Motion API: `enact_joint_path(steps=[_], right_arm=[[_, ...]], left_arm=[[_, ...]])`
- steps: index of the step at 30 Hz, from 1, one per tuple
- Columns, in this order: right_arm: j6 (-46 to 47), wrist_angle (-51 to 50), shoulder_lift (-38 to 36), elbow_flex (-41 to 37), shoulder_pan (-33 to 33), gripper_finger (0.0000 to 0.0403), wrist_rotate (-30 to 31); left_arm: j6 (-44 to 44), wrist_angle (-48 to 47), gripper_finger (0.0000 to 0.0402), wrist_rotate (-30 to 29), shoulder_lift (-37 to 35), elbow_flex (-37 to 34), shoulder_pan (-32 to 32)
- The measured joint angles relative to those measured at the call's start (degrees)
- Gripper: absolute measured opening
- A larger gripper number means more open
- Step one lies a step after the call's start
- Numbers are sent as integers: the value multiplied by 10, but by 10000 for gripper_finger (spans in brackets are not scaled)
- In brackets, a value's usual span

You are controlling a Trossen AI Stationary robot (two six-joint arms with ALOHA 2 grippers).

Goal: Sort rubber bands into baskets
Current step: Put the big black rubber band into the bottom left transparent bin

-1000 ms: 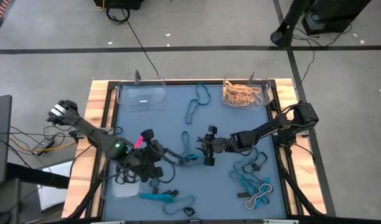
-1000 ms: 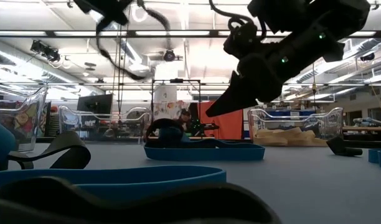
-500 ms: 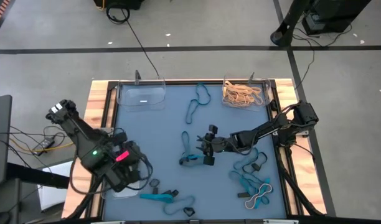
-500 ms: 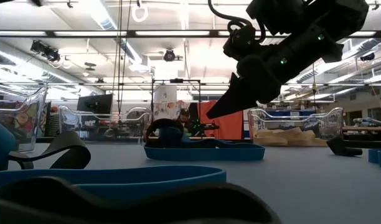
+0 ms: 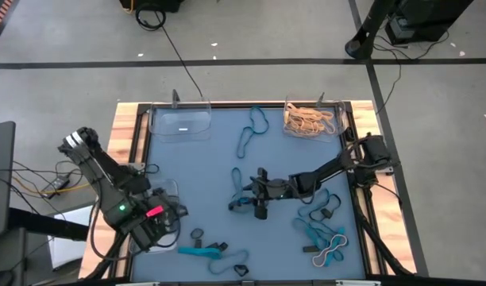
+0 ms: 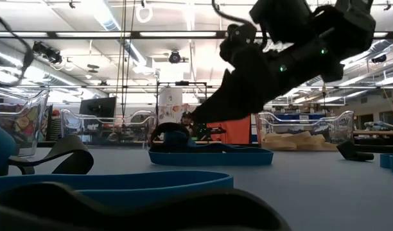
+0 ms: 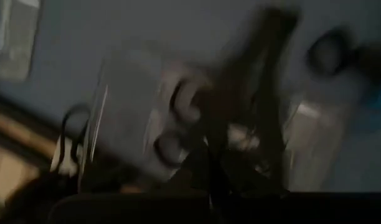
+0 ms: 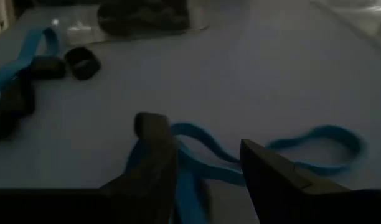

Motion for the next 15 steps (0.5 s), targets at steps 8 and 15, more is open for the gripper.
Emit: enact_joint_path(steps=[8,15], right_arm=[[-33,13,27,31,9,209,-46],[-66,34,28,33,19,212,-59]], left_arm=[[-38,-31,5,96,-3,-65,-11],[-50,-13,12,112,-2,-101,-14]])
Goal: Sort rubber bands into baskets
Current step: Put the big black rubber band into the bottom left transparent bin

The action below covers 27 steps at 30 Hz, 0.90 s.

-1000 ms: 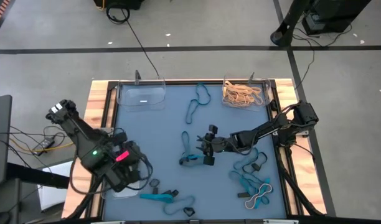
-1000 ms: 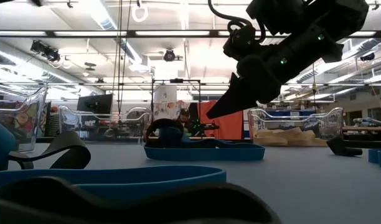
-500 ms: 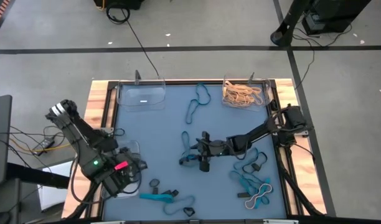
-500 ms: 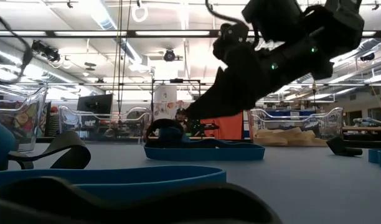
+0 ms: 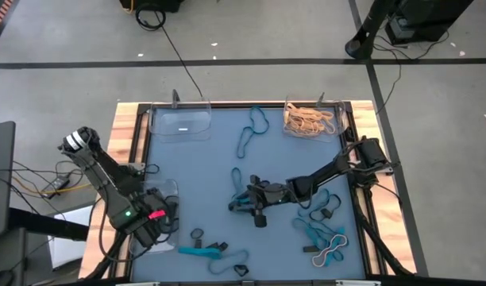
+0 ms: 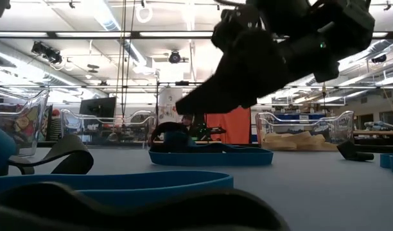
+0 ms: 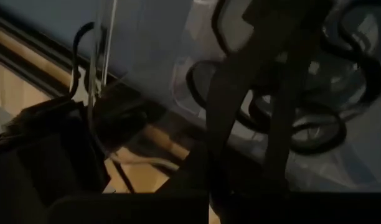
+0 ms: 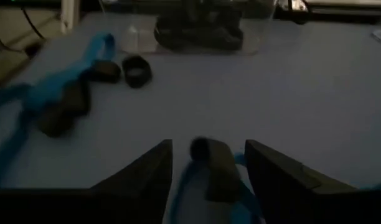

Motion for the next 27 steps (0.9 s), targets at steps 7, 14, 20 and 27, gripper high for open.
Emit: enact_joint_path(steps=[7,14,20,27], right_arm=[[-29,-6,9,0,-1,198,13],[-45,-15,9,-1,-5,178,13],[-45,-13,9,-1,-11,146,0],[-48,27,8,0,-13,133,-3]], left_arm=[[-27,4,100,-21,0,-5,0],[-27,-4,212,-25,0,-5,0],[-25,-2,243,-69,0,16,0],[-18,-20,239,-222,0,97,0]])
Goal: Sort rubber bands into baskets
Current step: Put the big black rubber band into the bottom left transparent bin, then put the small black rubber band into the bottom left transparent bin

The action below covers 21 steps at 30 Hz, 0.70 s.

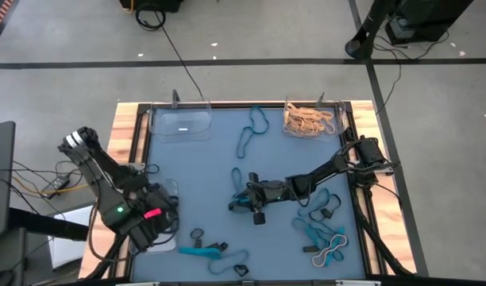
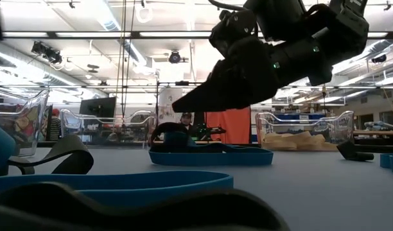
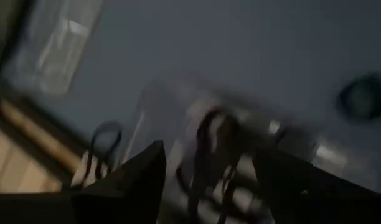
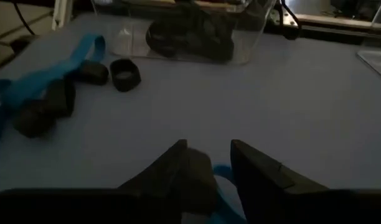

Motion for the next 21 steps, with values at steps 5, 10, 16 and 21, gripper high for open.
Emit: enact_joint_path(steps=[5,10,16,21], right_arm=[[-2,-5,0,0,1,161,5],[2,31,0,16,1,209,41],[13,-140,0,82,14,235,76],[23,-164,0,87,37,222,90]], left_arm=[[35,18,239,-117,0,24,0],[58,47,239,-231,0,24,4],[61,66,239,-327,0,24,12],[123,143,239,-324,0,-11,33]])
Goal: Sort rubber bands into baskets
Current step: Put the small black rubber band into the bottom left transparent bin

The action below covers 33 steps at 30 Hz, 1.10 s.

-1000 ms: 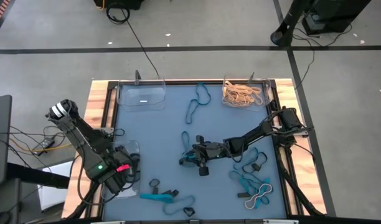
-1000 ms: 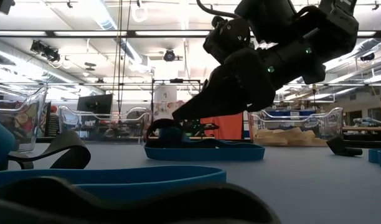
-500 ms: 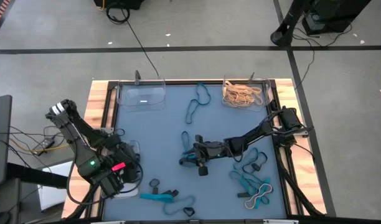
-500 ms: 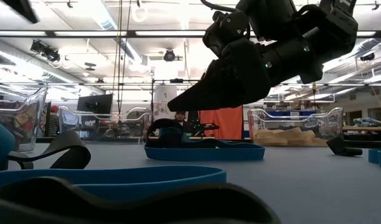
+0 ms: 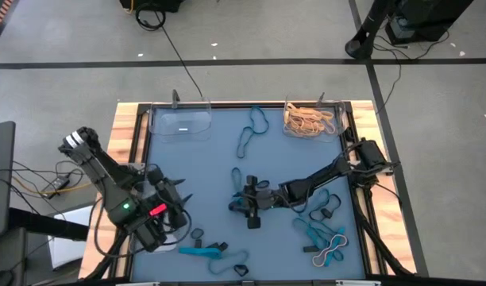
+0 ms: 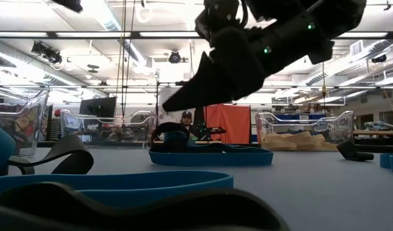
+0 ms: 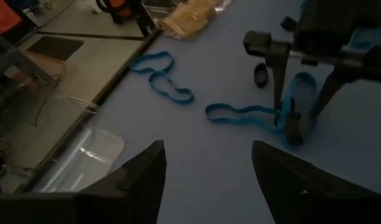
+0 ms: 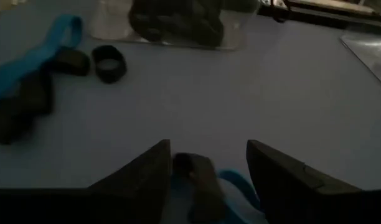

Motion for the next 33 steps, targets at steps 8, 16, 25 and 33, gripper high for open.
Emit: enact_joint_path(steps=[8,16,25,33], right_arm=[[1,-30,0,0,13,192,31],[-8,-17,20,-2,-8,167,13],[1,1,44,-2,-8,113,1],[1,27,44,-2,2,14,16]], left_arm=[[217,258,239,61,0,-94,77],[373,513,238,146,0,-190,148],[418,661,238,171,1,-263,166],[433,793,238,176,2,-328,166]])
